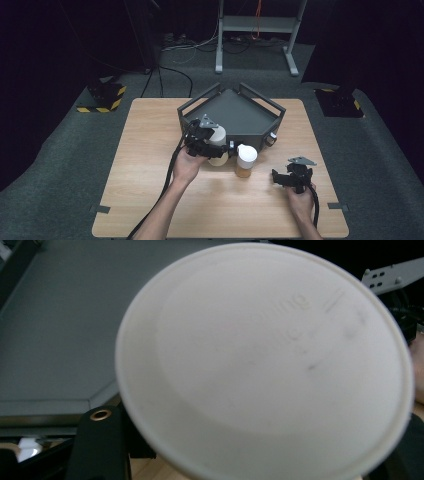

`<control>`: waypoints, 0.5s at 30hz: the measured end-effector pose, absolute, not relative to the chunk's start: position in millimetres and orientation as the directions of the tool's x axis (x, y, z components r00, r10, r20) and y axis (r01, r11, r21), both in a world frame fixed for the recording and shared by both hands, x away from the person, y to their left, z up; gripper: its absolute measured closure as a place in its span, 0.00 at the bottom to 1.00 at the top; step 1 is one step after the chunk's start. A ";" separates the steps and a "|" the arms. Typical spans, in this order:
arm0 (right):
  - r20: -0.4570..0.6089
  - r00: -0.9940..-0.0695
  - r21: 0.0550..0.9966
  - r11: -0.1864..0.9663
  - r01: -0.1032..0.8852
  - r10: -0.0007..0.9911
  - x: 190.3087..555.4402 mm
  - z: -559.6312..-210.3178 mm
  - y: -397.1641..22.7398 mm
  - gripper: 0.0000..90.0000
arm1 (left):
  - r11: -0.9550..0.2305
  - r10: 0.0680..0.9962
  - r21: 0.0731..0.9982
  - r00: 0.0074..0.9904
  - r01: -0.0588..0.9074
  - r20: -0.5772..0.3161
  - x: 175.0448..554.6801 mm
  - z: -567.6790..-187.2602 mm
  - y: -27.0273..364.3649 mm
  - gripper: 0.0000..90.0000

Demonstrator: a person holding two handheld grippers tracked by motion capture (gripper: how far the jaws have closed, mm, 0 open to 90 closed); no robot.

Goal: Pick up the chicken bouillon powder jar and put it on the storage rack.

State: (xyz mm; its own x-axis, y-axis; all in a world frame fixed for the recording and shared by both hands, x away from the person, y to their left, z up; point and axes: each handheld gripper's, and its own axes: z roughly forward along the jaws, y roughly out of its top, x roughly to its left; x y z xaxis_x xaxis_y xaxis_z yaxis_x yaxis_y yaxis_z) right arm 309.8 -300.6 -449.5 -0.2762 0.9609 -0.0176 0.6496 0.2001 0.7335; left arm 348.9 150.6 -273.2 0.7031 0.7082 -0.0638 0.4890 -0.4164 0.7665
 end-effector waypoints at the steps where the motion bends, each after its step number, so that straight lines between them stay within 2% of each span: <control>1: -0.018 -0.276 0.734 0.201 0.649 0.961 309.8 -449.5 -300.7 0.06 | -0.416 0.709 0.767 0.702 0.488 -0.063 349.7 -269.6 150.4 0.38; 15: -0.019 -0.278 0.733 0.202 0.649 0.961 309.9 -449.5 -300.6 0.06 | -0.413 0.726 0.762 0.686 0.499 -0.056 373.3 -226.0 147.1 0.38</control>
State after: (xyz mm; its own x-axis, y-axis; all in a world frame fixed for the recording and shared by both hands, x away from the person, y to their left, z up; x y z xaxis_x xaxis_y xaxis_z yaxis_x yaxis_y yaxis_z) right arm 309.9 -300.6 -449.5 -0.2775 0.9605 -0.0193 0.6489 0.2022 0.7335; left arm 373.3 147.1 -226.0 0.6858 0.7256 -0.0565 0.4993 -0.4126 0.7619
